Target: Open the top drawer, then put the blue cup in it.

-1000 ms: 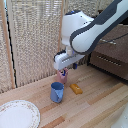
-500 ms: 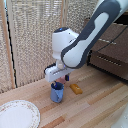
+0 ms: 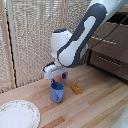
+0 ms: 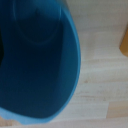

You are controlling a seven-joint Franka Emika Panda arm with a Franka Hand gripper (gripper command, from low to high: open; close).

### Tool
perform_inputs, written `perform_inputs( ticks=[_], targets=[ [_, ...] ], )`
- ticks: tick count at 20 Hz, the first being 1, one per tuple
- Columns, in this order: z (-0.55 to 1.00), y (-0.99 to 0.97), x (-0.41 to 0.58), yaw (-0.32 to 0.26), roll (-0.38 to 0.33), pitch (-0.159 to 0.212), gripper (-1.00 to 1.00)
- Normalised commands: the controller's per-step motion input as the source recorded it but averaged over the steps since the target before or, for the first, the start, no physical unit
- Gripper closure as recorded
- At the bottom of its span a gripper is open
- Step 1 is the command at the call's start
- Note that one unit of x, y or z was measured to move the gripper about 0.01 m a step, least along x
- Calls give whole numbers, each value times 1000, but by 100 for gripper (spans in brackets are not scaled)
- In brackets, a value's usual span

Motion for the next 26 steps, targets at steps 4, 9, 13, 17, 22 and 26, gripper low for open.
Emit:
perform_inputs(
  ticks=[4, 9, 13, 17, 22, 26],
  targets=[
    [-331, -9, -163, -54, -2, 44, -100],
    [-437, -81, -63, -123, -7, -7, -100],
    [-361, -13, -107, -217, -8, 7, -100],
    [-144, -4, -117, -97, -1, -9, 100],
    [-11, 29, -46, 7, 2, -3, 100],
    [0, 20, -14, 0, -2, 0, 100]
  ],
)
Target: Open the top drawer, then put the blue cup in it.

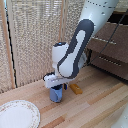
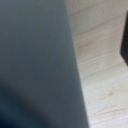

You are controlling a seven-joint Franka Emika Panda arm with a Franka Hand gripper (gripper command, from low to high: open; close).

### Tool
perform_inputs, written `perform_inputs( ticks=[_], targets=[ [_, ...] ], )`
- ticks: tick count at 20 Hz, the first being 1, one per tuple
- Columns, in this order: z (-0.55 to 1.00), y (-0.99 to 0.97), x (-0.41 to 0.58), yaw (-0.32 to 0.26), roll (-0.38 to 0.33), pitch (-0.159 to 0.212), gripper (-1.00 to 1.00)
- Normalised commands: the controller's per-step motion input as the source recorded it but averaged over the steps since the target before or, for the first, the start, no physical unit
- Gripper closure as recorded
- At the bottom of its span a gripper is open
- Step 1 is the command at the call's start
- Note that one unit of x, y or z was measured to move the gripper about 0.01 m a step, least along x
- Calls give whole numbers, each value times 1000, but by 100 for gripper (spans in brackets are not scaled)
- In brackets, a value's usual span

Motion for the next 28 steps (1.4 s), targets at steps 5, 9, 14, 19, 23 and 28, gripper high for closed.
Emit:
perform_inputs(
  ticks=[5, 9, 14, 19, 23, 28],
  targets=[
    [0, 10, -17, -6, 0, 0, 100],
    [363, 41, -129, -143, 23, 9, 100],
    [794, -141, -133, -290, 77, 27, 100],
    [736, -19, 16, -357, -1, 7, 100],
    [756, 0, 84, -348, -43, 26, 100],
    [779, 0, 93, -343, -53, 22, 100]
  ],
)
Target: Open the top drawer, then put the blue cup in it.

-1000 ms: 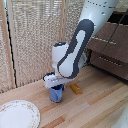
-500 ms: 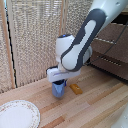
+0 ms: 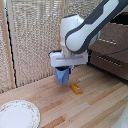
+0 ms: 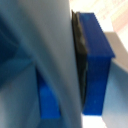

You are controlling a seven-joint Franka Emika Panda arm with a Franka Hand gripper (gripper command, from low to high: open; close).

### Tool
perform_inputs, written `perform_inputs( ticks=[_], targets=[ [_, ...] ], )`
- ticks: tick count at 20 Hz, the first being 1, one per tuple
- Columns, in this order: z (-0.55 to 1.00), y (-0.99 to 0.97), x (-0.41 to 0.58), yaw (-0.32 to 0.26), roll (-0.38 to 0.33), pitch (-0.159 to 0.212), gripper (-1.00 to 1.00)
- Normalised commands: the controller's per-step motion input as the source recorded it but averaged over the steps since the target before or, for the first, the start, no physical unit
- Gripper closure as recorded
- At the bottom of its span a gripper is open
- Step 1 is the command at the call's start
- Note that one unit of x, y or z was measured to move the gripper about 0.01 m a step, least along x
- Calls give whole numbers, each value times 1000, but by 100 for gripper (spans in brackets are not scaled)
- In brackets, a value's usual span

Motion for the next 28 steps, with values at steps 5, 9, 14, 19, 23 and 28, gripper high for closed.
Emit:
perform_inputs(
  ticks=[5, 9, 14, 19, 23, 28],
  targets=[
    [755, 0, 91, -346, -49, 26, 100],
    [763, 0, 94, -346, -49, 27, 100],
    [866, -11, 175, -311, -65, 31, 100],
    [1000, -53, 389, -217, -96, 19, 100],
    [1000, -50, 391, -219, -99, 19, 100],
    [974, -85, 406, -235, -102, 45, 100]
  ],
)
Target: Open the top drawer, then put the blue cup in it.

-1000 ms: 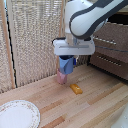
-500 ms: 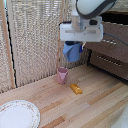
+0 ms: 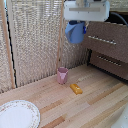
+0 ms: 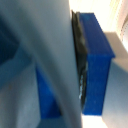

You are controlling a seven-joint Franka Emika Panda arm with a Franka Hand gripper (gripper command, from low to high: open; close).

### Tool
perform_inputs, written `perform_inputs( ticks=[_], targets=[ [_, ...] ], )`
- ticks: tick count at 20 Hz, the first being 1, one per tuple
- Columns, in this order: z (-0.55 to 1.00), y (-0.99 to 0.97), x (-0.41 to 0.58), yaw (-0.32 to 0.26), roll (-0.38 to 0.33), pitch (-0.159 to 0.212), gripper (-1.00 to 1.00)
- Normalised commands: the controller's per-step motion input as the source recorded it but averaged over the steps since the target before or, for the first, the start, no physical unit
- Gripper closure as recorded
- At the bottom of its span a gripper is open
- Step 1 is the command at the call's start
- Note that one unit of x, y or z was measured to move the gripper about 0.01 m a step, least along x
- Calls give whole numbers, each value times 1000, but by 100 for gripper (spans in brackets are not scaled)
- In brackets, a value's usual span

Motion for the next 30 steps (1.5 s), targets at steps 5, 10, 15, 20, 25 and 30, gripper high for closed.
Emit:
perform_inputs(
  ticks=[5, 10, 15, 20, 25, 30],
  targets=[
    [946, -151, 415, -252, -91, 76, 100],
    [984, -403, 385, -213, -24, 98, 100],
    [939, -665, 206, -162, 3, 138, 100],
    [783, -938, -18, -75, 36, 163, 100],
    [590, -1000, -103, -11, 66, 112, 100],
    [209, -1000, -14, 0, 85, 61, 100]
  ],
)
